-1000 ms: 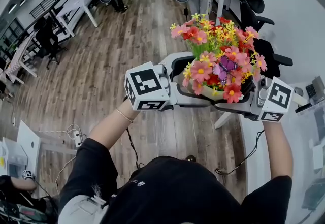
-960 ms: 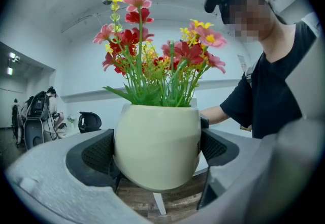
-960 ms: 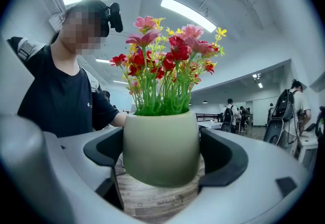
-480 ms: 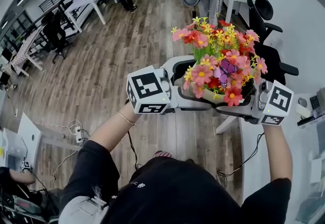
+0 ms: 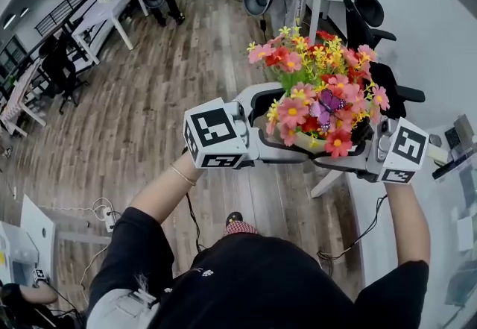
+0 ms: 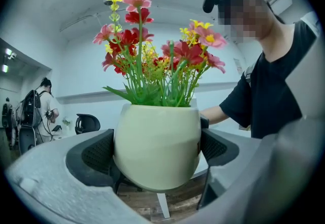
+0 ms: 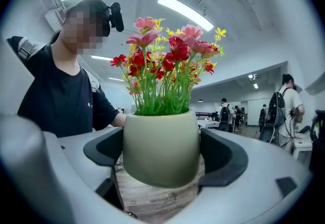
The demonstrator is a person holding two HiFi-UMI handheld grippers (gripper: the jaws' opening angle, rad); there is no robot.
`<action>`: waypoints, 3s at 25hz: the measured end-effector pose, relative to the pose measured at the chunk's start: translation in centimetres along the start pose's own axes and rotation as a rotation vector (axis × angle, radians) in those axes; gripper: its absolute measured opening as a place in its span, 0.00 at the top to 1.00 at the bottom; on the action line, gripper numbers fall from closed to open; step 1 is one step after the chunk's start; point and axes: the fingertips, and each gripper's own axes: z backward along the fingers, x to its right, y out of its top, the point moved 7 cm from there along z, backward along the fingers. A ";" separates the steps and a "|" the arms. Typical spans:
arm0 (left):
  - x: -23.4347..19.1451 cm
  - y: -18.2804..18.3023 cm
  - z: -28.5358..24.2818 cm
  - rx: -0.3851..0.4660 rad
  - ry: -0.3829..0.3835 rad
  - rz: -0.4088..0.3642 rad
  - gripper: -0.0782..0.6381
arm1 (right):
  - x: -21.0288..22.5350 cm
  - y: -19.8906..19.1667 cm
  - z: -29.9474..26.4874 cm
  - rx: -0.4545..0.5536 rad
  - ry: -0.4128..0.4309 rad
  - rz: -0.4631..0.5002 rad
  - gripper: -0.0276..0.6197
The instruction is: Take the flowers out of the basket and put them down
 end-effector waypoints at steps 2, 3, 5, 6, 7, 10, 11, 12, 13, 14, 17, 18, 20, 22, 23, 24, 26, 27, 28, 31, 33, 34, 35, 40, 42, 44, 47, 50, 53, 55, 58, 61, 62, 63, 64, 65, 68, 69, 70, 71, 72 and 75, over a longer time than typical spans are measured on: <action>-1.0 -0.2 1.3 0.014 -0.024 -0.002 0.16 | 0.3 0.2 -1.4 -0.007 -0.025 0.000 0.25; -1.4 -0.1 1.6 0.019 -0.036 -0.001 0.16 | 0.5 0.4 -1.8 -0.009 -0.036 0.000 0.25; -2.4 0.0 1.7 0.022 -0.055 0.001 0.16 | 1.1 0.7 -2.2 -0.015 -0.055 -0.001 0.25; -3.0 -0.1 1.8 0.022 -0.063 0.001 0.16 | 1.6 0.7 -2.5 -0.019 -0.063 -0.003 0.25; -3.7 -0.2 2.2 0.022 -0.072 0.000 0.16 | 2.0 0.6 -3.1 -0.023 -0.072 -0.004 0.25; -6.0 -1.2 4.4 0.036 -0.112 -0.001 0.16 | 3.1 0.3 -5.9 -0.038 -0.112 -0.012 0.25; -6.6 -1.5 5.2 0.042 -0.125 0.000 0.16 | 3.3 0.2 -6.9 -0.043 -0.126 -0.013 0.25; -7.1 -1.7 5.9 0.049 -0.135 0.000 0.16 | 3.4 0.2 -7.8 -0.048 -0.136 -0.014 0.25; -7.4 -1.9 6.5 0.054 -0.143 0.001 0.16 | 3.5 0.3 -8.5 -0.052 -0.143 -0.015 0.25; -7.7 -2.0 6.9 0.059 -0.149 0.002 0.16 | 3.6 0.3 -9.0 -0.057 -0.149 -0.016 0.25; -8.2 -2.5 7.2 0.063 -0.158 0.002 0.16 | 3.8 0.0 -9.5 -0.062 -0.158 -0.017 0.25; -8.3 -2.6 7.1 0.062 -0.159 0.001 0.16 | 3.9 -0.2 -9.5 -0.061 -0.159 -0.016 0.25; -8.3 -2.6 7.0 0.059 -0.160 -0.002 0.16 | 4.0 -0.2 -9.4 -0.058 -0.161 -0.014 0.25; -8.4 -2.5 7.1 0.057 -0.160 -0.003 0.16 | 4.0 -0.2 -9.4 -0.059 -0.161 -0.015 0.25; -8.4 -2.5 7.1 0.055 -0.159 -0.003 0.16 | 4.1 -0.2 -9.4 -0.062 -0.159 -0.016 0.25; -8.4 -2.6 7.1 0.052 -0.156 -0.003 0.16 | 4.1 -0.2 -9.4 -0.064 -0.156 -0.016 0.25; -8.4 -2.7 7.0 0.046 -0.148 -0.004 0.16 | 4.2 -0.4 -9.4 -0.065 -0.148 -0.016 0.25; -8.4 -2.7 7.0 0.044 -0.145 -0.005 0.16 | 4.2 -0.5 -9.4 -0.061 -0.144 -0.016 0.25; -8.4 -2.8 7.0 0.042 -0.142 -0.005 0.16 | 4.3 -0.6 -9.4 -0.056 -0.141 -0.016 0.25; -8.5 -2.9 7.1 0.032 -0.139 -0.014 0.16 | 4.4 -0.9 -9.5 -0.045 -0.139 -0.012 0.25; -8.6 -2.9 7.2 0.031 -0.142 -0.018 0.16 | 4.4 -1.0 -9.6 -0.042 -0.143 -0.012 0.25; -8.6 -2.9 7.2 0.034 -0.146 -0.017 0.16 | 4.5 -0.9 -9.7 -0.041 -0.147 -0.013 0.25; -8.8 -2.9 7.4 0.038 -0.149 -0.014 0.16 | 4.5 -0.9 -9.8 -0.041 -0.151 -0.016 0.25; -11.2 -4.1 9.4 0.057 -0.178 -0.004 0.16 | 5.9 -1.3 -12.7 -0.057 -0.179 -0.023 0.25; -12.0 -4.8 9.8 0.063 -0.195 -0.001 0.16 | 6.4 -1.9 -13.4 -0.057 -0.196 -0.026 0.25; -12.6 -5.1 10.6 0.069 -0.209 -0.001 0.16 | 6.5 -1.9 -14.4 -0.057 -0.210 -0.027 0.25; -13.7 -4.5 12.7 0.076 -0.226 -0.002 0.16 | 6.8 -0.8 -16.6 -0.066 -0.227 -0.029 0.25; -14.3 -4.7 12.9 0.081 -0.257 0.006 0.16 | 6.9 -0.8 -17.0 -0.074 -0.256 -0.038 0.25; -14.4 -5.1 12.0 0.078 -0.283 0.005 0.16 | 7.0 -1.3 -16.4 -0.087 -0.280 -0.043 0.25; -14.4 -5.2 11.3 0.079 -0.301 0.007 0.16 | 6.9 -1.4 -15.9 -0.093 -0.297 -0.045 0.25; -14.2 -4.7 10.4 0.091 -0.323 0.010 0.16 | 6.6 -1.0 -14.9 -0.089 -0.321 -0.048 0.25; -13.8 -4.2 9.5 0.098 -0.332 0.009 0.16 | 6.3 -0.7 -13.9 -0.086 -0.331 -0.047 0.25; -13.8 -4.2 9.1 0.098 -0.333 0.009 0.16 | 6.4 -0.7 -13.5 -0.086 -0.333 -0.046 0.25; -13.9 -4.1 8.6 0.097 -0.335 0.008 0.16 | 6.6 -0.7 -13.1 -0.086 -0.334 -0.045 0.25; -14.0 -4.0 8.1 0.096 -0.336 0.005 0.16 | 6.8 -0.7 -12.6 -0.086 -0.335 -0.042 0.25; -14.0 -3.7 7.6 0.095 -0.337 0.001 0.16 | 6.9 -0.6 -12.1 -0.085 -0.337 -0.039 0.25; -13.2 -2.4 5.4 0.097 -0.348 0.003 0.16 | 6.6 0.3 -9.5 -0.066 -0.348 -0.039 0.25; -12.8 -1.9 4.3 0.097 -0.356 0.005 0.16 | 6.4 0.6 -8.4 -0.060 -0.356 -0.041 0.25; -12.5 -1.5 3.3 0.096 -0.366 0.003 0.16 | 6.2 0.8 -7.3 -0.058 -0.366 -0.041 0.25; -12.3 -1.3 2.5 0.096 -0.376 -0.001 0.16 | 6.1 0.8 -6.5 -0.060 -0.376 -0.038 0.25; -12.3 -1.2 1.9 0.097 -0.383 -0.006 0.16 | 6.1 0.8 -5.9 -0.062 -0.385 -0.034 0.25; -12.5 -1.1 1.4 0.110 -0.410 -0.009 0.16 | 6.1 1.0 -5.6 -0.071 -0.413 -0.029 0.25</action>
